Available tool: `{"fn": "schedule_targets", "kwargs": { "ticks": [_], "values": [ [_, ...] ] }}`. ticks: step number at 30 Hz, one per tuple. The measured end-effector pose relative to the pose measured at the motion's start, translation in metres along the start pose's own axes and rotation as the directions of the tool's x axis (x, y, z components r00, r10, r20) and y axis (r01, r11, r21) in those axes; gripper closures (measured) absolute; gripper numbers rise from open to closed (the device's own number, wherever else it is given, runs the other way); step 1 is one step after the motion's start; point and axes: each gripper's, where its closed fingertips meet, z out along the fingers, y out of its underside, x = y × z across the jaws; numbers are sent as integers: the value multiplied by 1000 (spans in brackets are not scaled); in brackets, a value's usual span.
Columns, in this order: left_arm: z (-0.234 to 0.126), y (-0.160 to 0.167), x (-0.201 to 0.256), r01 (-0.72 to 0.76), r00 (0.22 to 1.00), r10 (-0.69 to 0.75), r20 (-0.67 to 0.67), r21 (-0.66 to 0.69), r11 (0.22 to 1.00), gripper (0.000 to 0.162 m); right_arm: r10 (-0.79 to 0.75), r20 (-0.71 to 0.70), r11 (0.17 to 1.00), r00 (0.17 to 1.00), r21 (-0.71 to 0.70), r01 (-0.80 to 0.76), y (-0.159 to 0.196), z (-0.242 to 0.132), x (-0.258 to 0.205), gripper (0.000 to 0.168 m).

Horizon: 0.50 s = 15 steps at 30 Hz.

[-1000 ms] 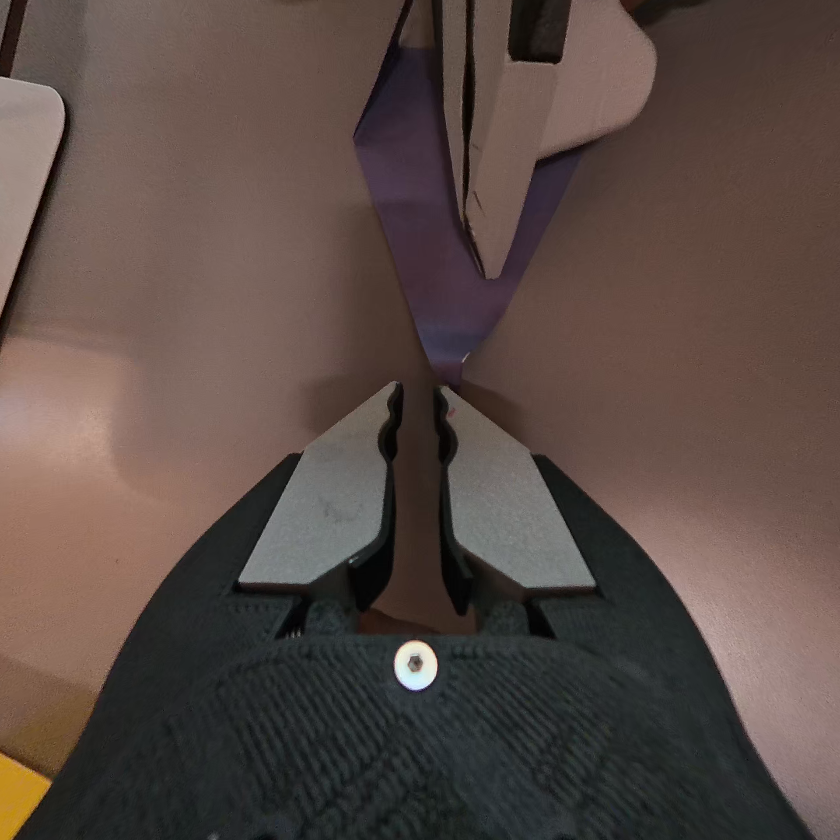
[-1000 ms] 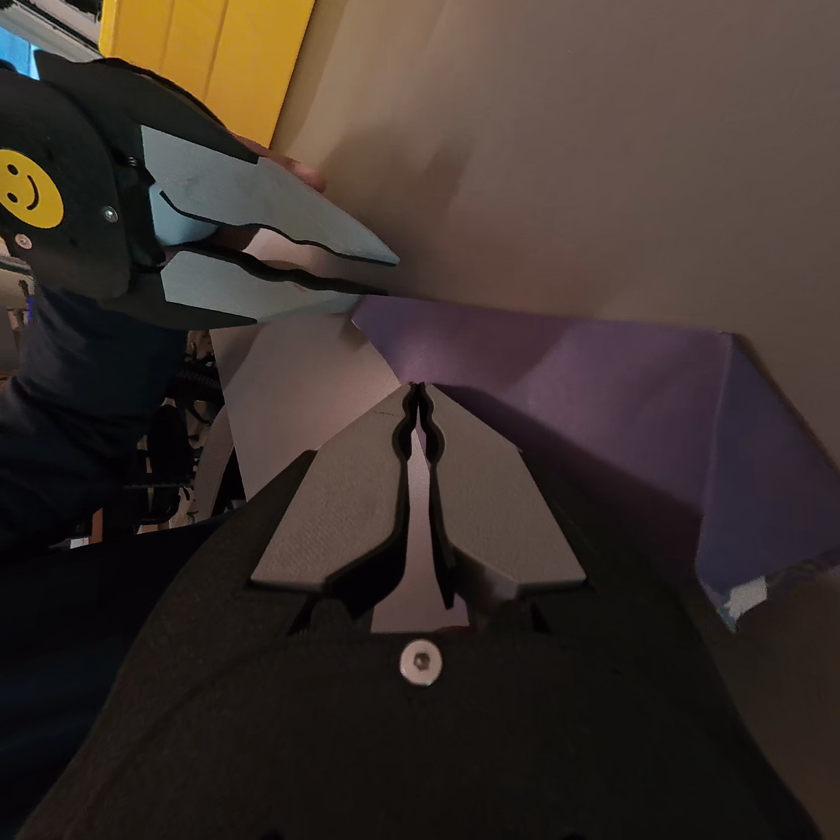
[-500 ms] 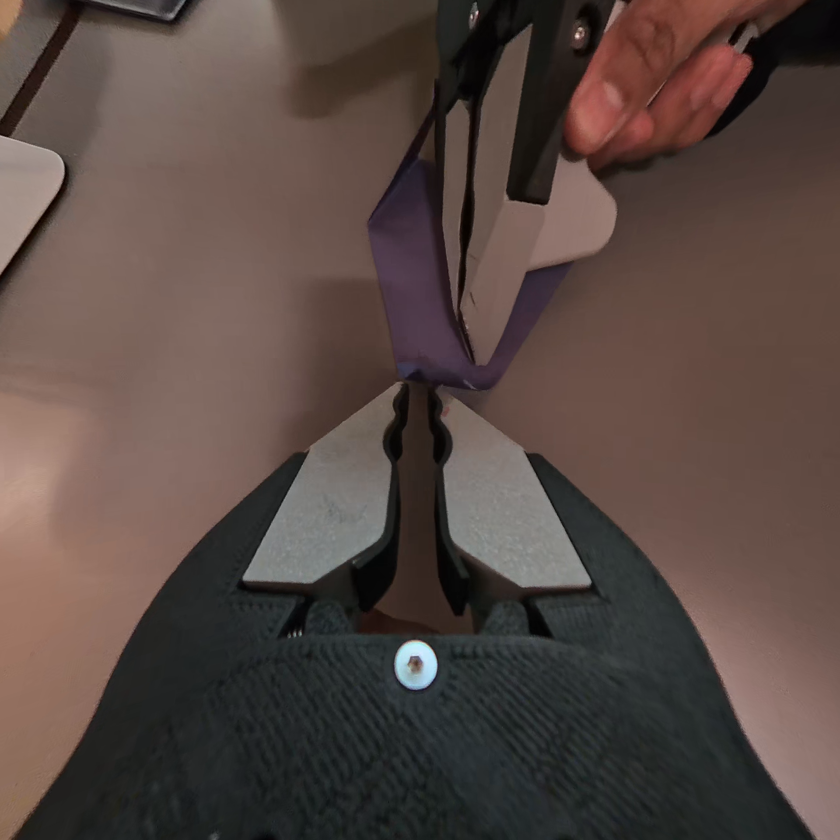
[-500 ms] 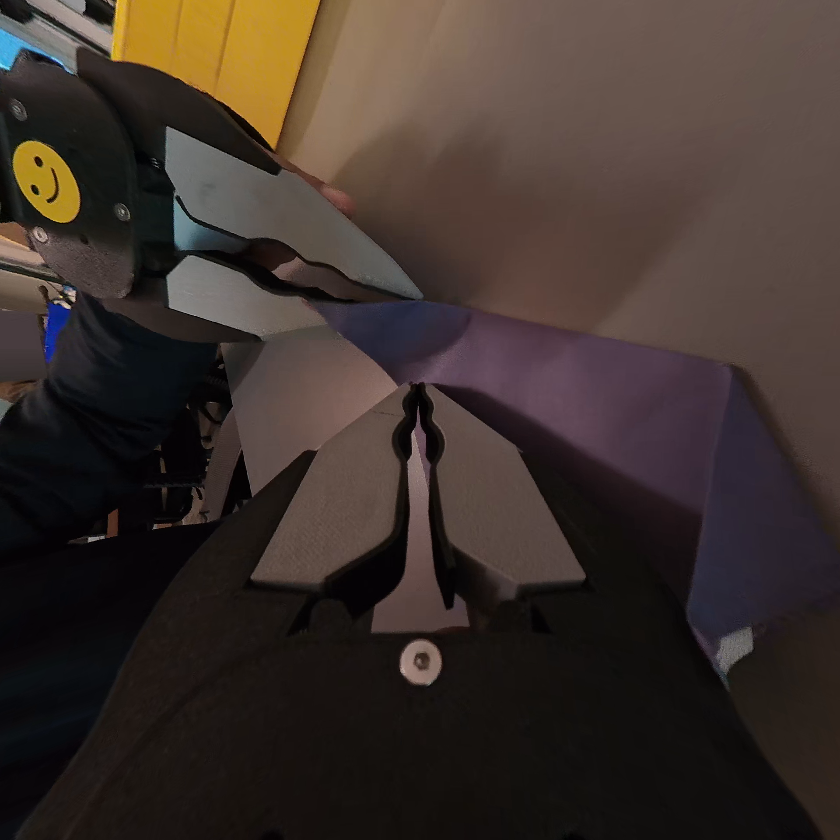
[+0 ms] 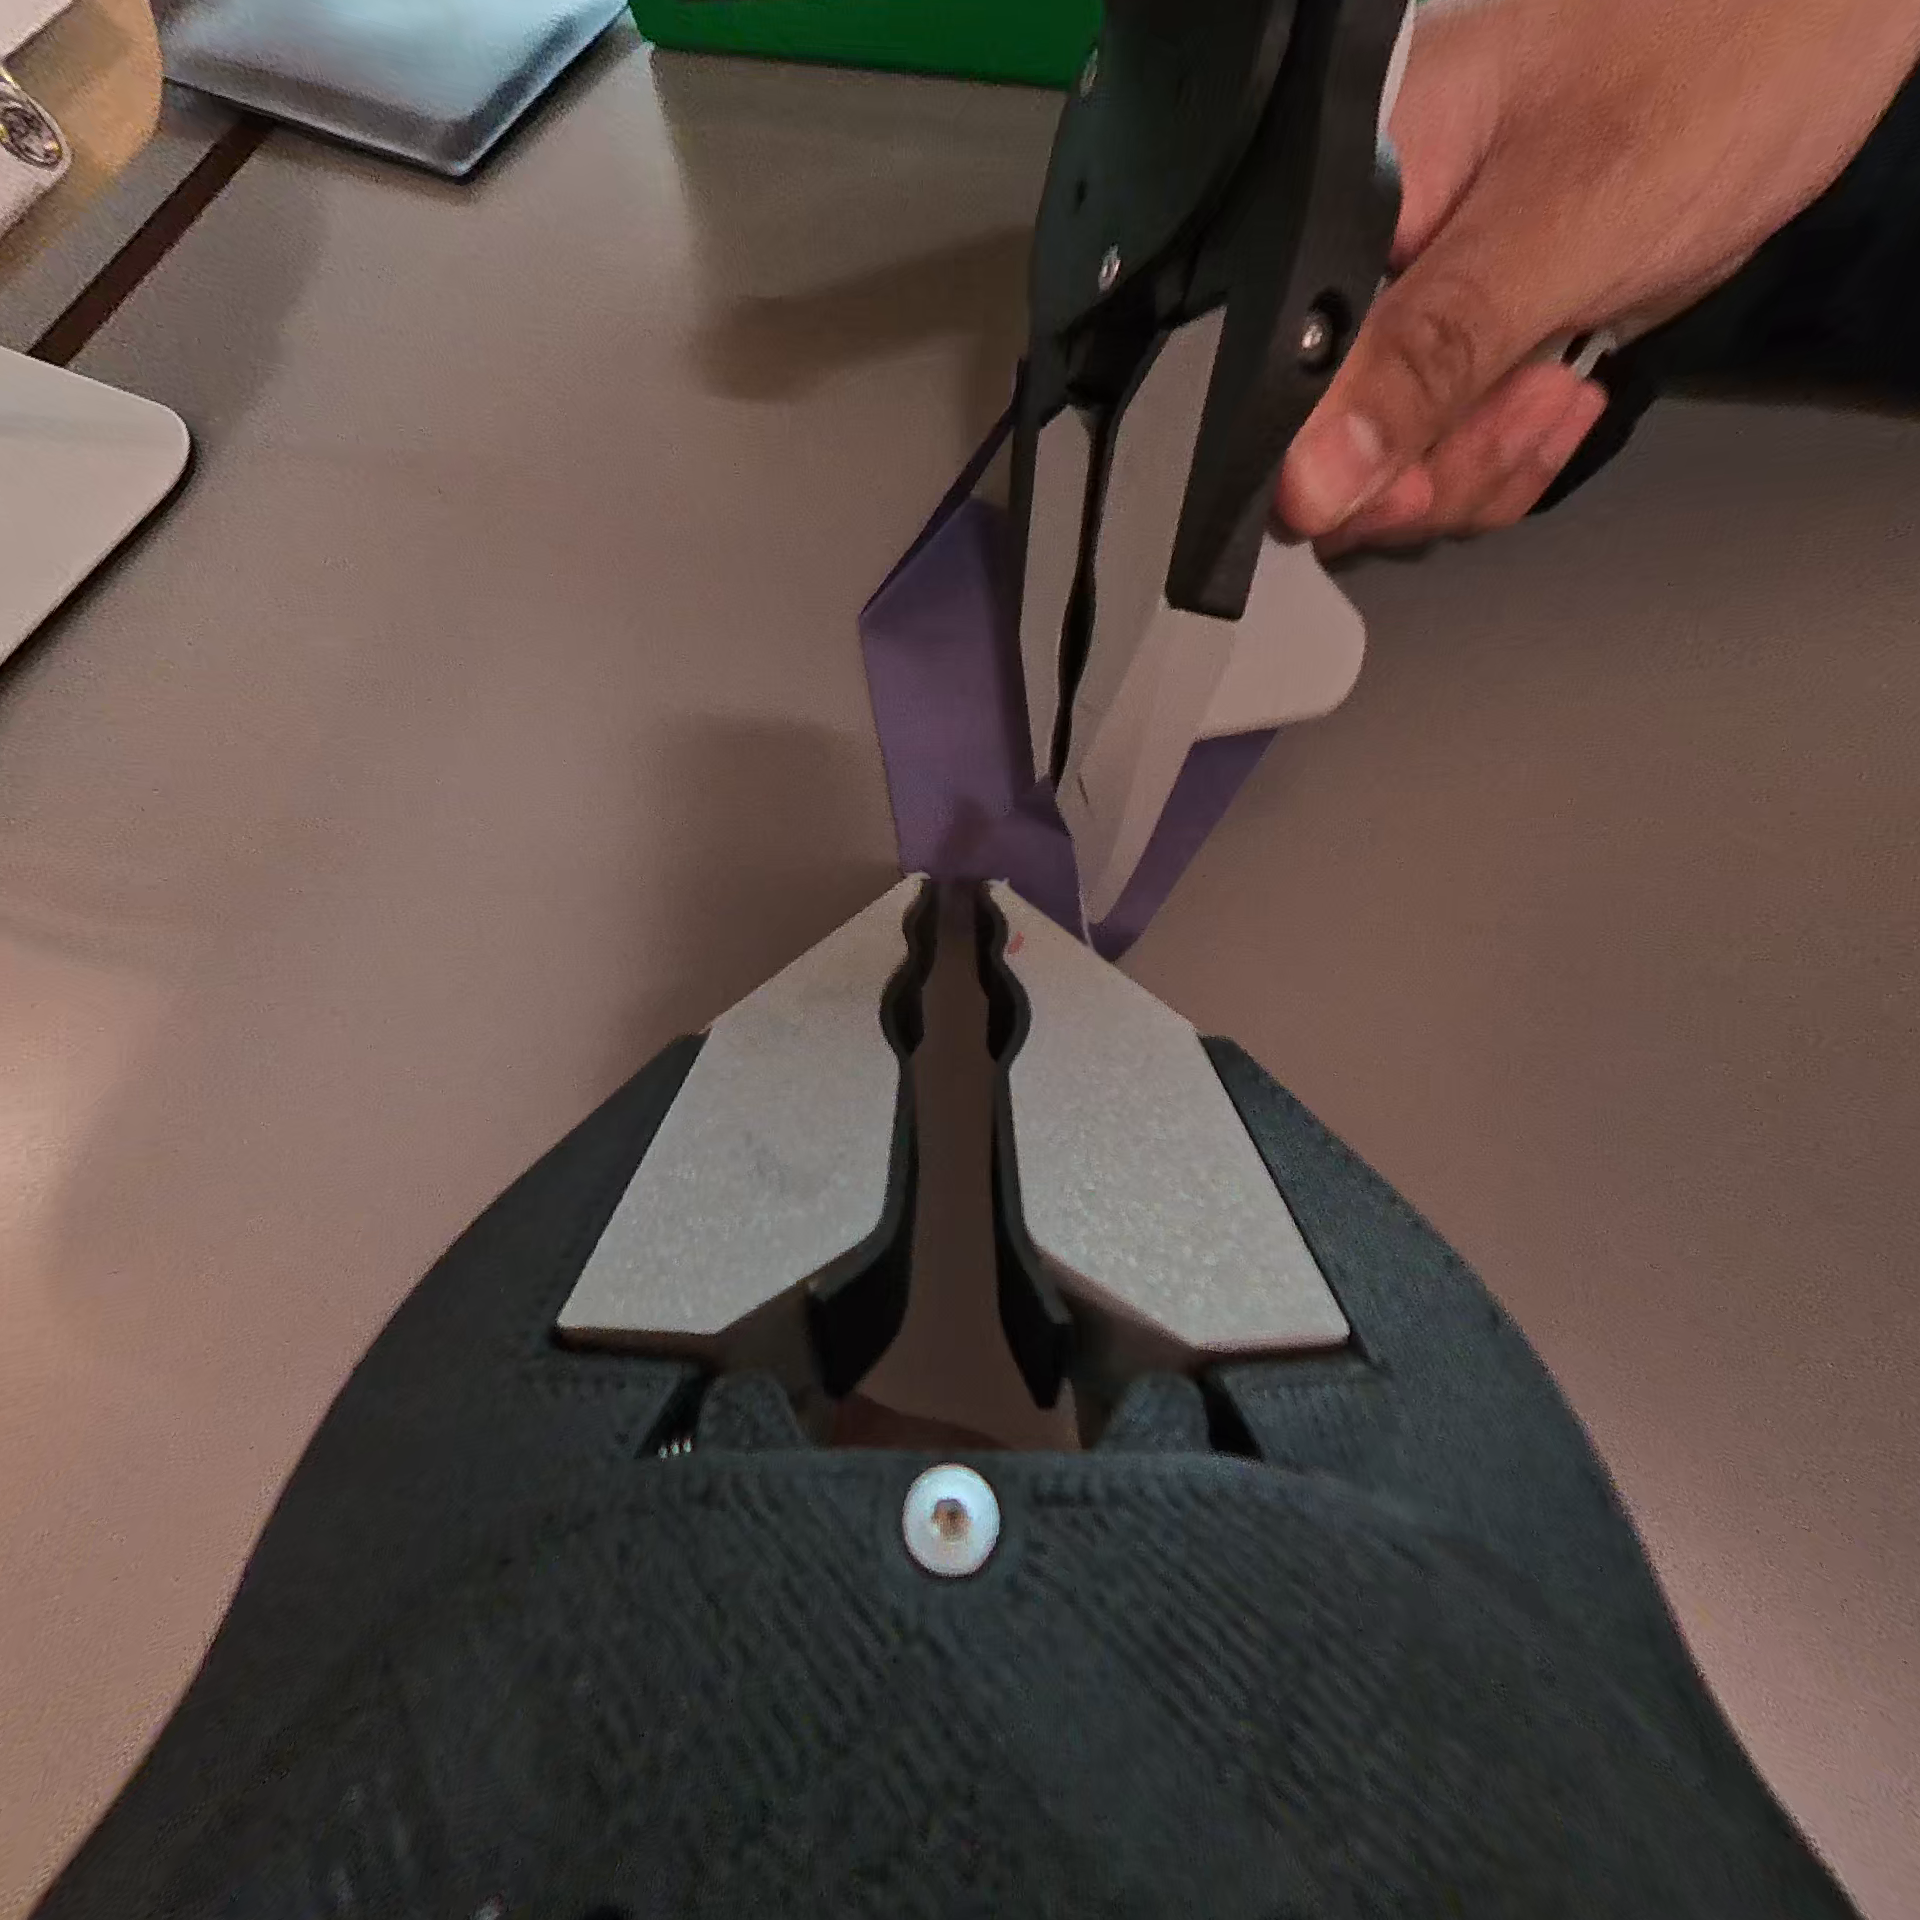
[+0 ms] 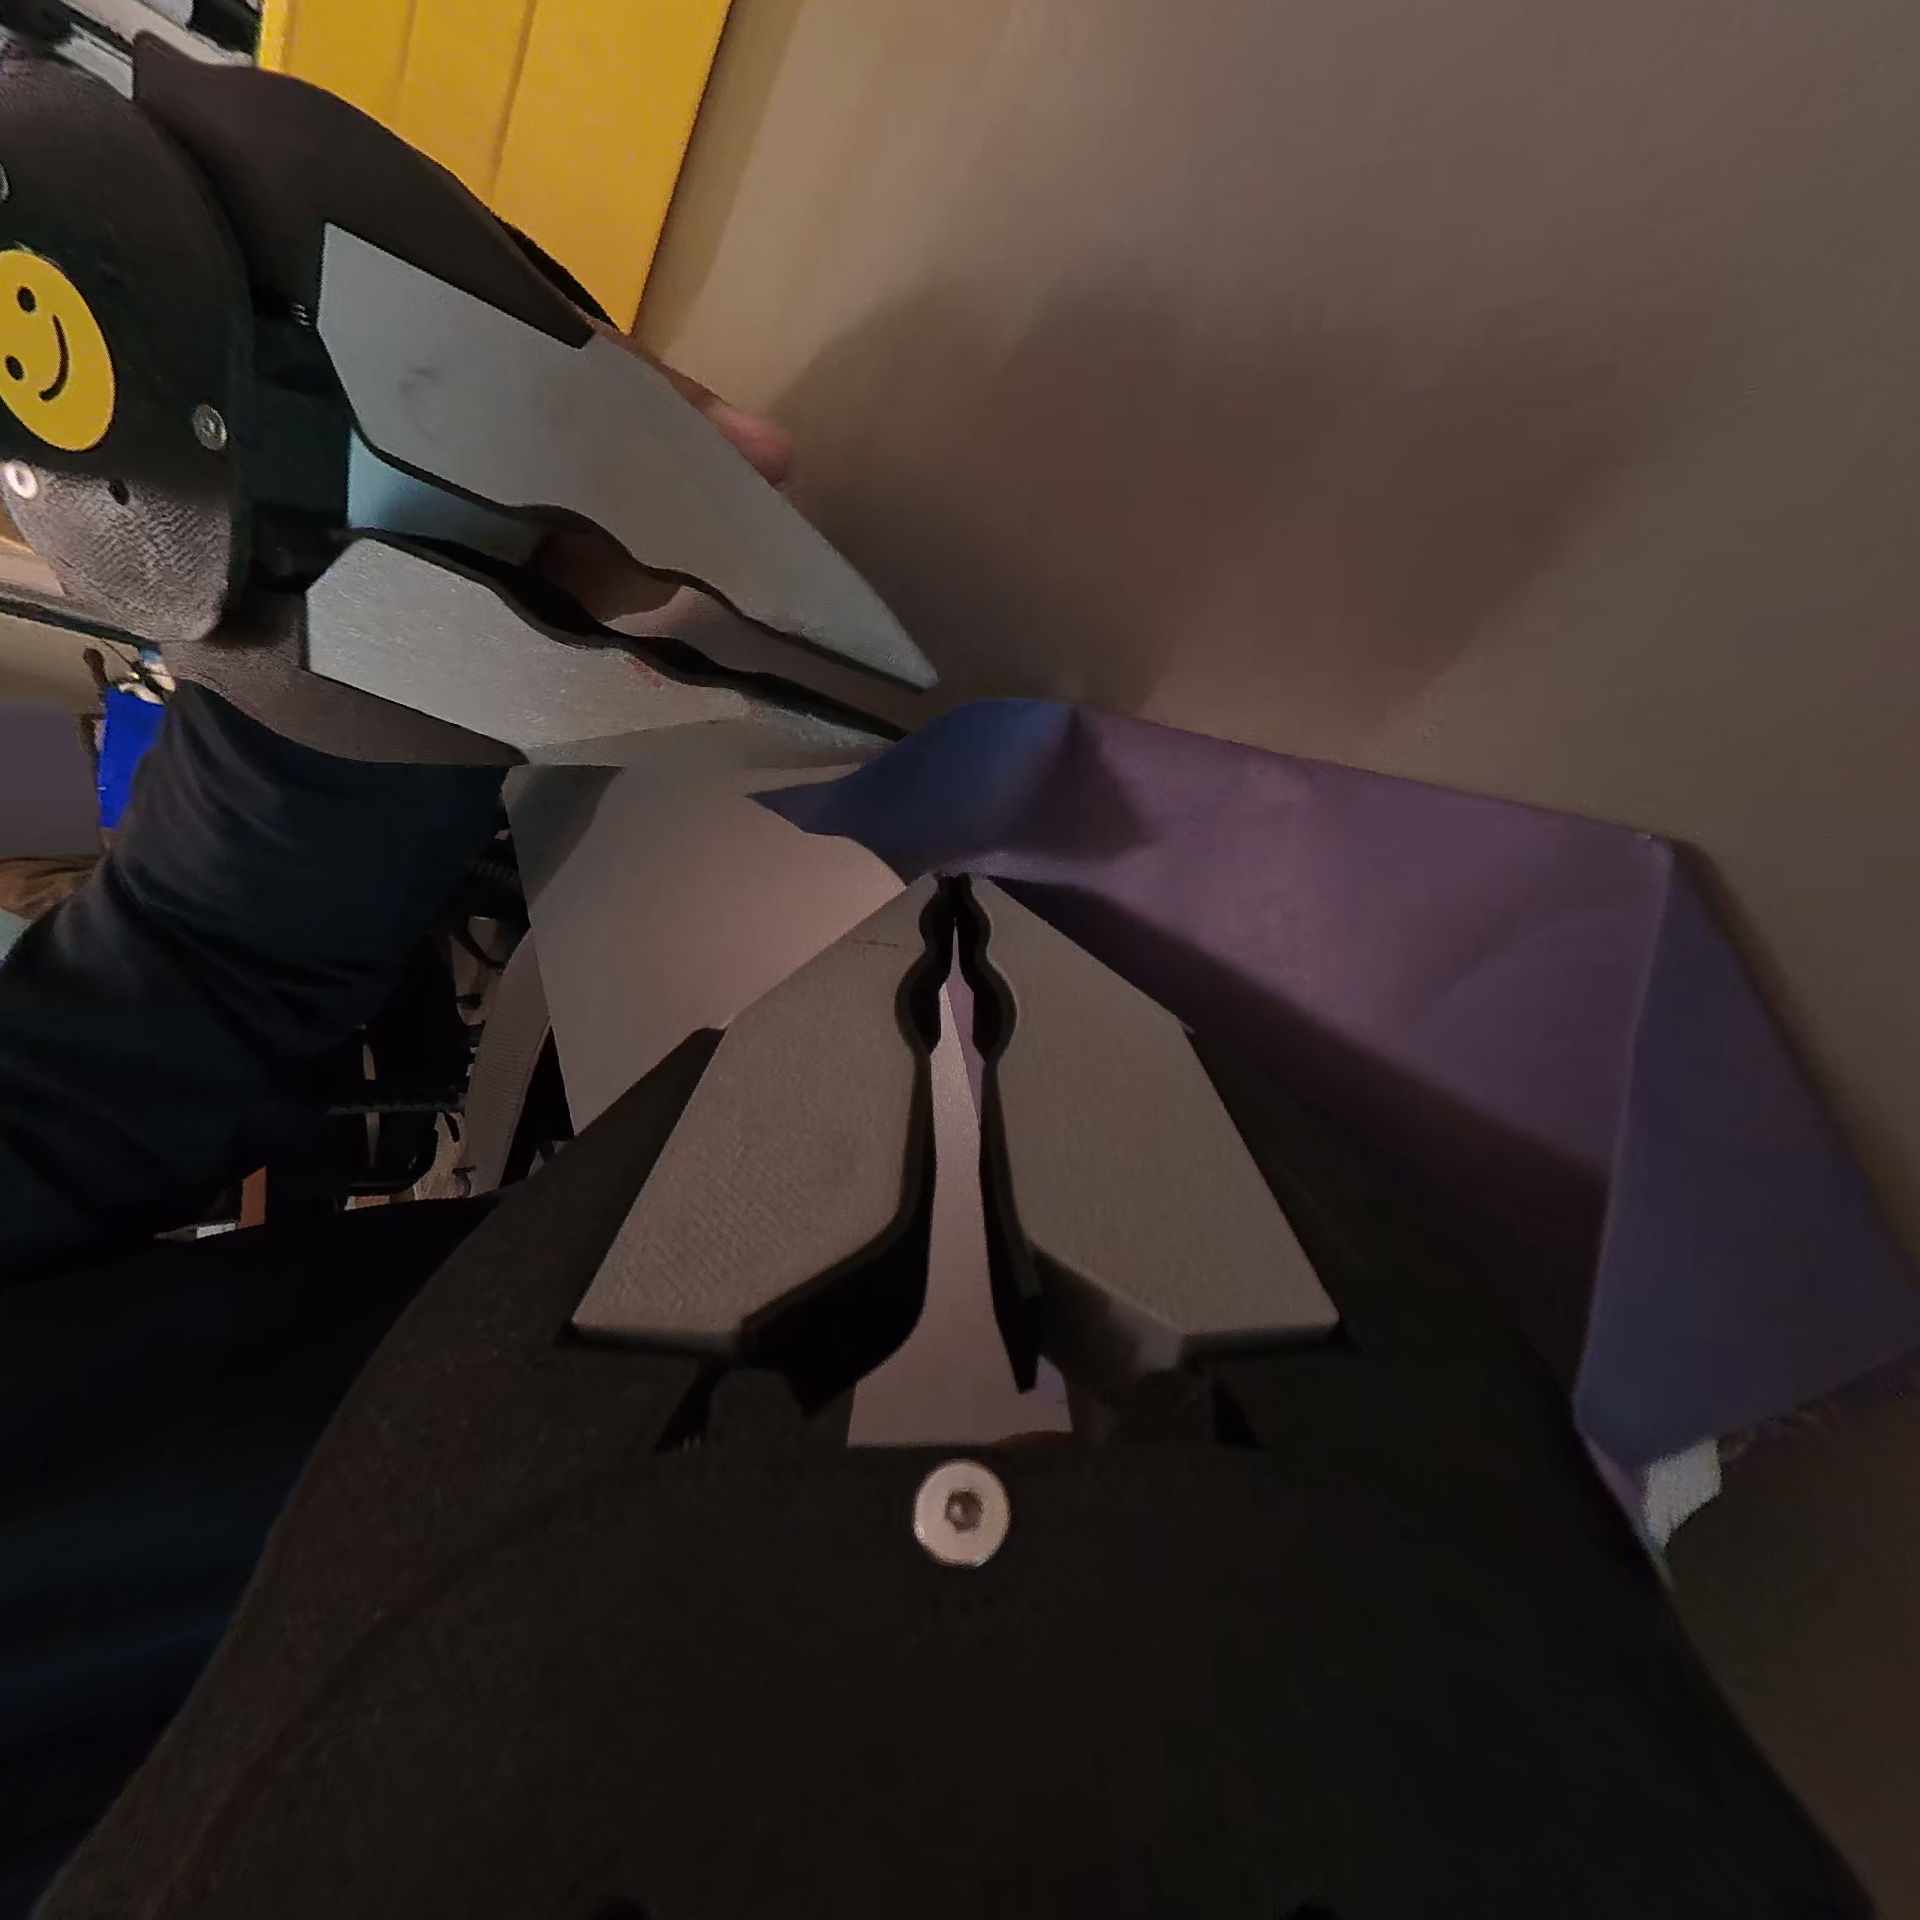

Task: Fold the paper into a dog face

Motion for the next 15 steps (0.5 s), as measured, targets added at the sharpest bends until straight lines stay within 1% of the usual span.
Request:
{"fn": "schedule_targets", "kwargs": {
  "ticks": [8, 12, 15],
  "values": [
    [-1, -6, 10, 7, 999, -6, -49, 22, 1000, 158, -1, -3, 1000, 1000, 0, 1, 0, 0, 0, 168],
    [-3, -9, 10, 0, 999, 1, -44, 28, 1000, 155, -3, -4, 1000, 1000, 0, 3, 0, 0, 0, 168],
    [-5, -13, 8, 12, 999, -10, -49, 37, 999, 157, -5, -6, 1000, 1000, -1, 5, 0, 0, 0, 168]
  ]
}}
